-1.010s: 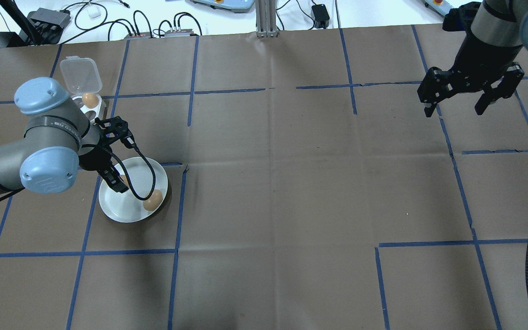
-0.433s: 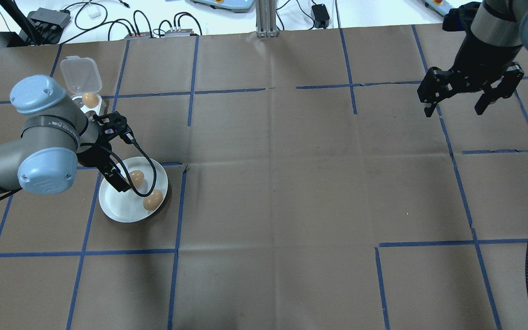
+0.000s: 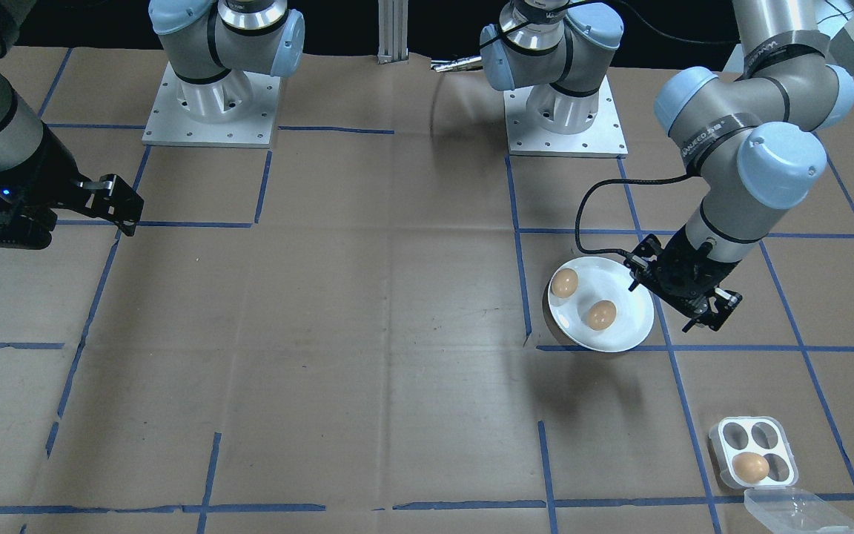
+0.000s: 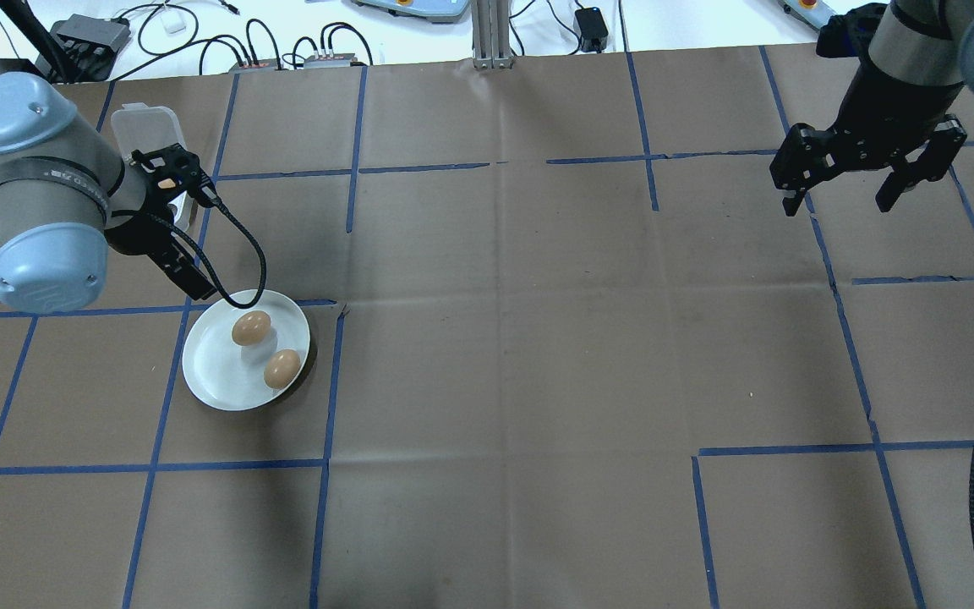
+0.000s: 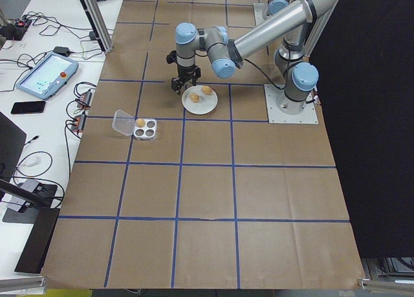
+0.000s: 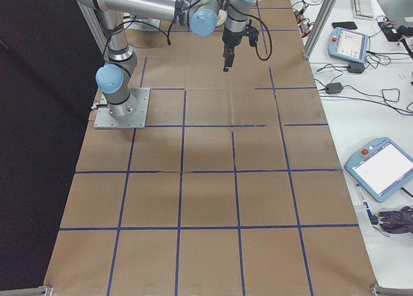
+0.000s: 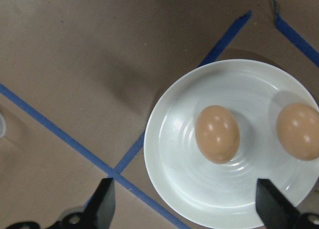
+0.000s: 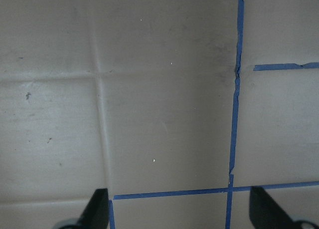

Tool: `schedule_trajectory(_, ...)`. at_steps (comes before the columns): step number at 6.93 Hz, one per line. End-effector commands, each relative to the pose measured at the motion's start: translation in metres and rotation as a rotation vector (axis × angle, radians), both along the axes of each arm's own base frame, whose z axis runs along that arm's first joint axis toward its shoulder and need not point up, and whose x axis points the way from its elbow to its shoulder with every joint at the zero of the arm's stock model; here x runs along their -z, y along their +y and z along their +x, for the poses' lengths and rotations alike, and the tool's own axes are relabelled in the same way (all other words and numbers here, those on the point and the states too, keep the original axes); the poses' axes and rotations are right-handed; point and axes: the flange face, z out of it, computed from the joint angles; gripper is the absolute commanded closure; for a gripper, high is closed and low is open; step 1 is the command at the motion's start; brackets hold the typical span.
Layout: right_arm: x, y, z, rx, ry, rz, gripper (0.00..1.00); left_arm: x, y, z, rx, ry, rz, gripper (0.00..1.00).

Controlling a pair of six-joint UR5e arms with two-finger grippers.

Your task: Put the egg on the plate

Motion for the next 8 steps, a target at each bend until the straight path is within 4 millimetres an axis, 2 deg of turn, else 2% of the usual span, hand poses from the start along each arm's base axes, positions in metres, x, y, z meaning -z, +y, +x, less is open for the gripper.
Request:
schedule_trajectory(1,0.000,0.000,0.000,0.000,0.000,0.001,0.00,-0.026,-0.029,0.015,-0.130,0.009,-0.002,0.00)
schedule_trajectory(3,0.000,0.000,0.000,0.000,0.000,0.001,0.00,-0.052,-0.081,0.032,-0.281,0.027,0.019,0.00)
schedule_trajectory(5,0.000,0.000,0.000,0.000,0.000,-0.001,0.00,-0.065,-0.140,0.078,-0.518,0.072,-0.025,0.00)
schedule_trajectory(6,0.000,0.000,0.000,0.000,0.000,0.001,0.00,-0.061,-0.163,0.107,-0.656,0.101,0.007,0.00)
schedule_trajectory(7,0.000,0.000,0.000,0.000,0.000,-0.001,0.00,-0.049,-0.185,0.135,-0.739,0.090,0.026,0.00)
schedule_trajectory(8,0.000,0.000,0.000,0.000,0.000,0.001,0.00,-0.046,-0.205,0.146,-0.758,0.081,0.012,0.00)
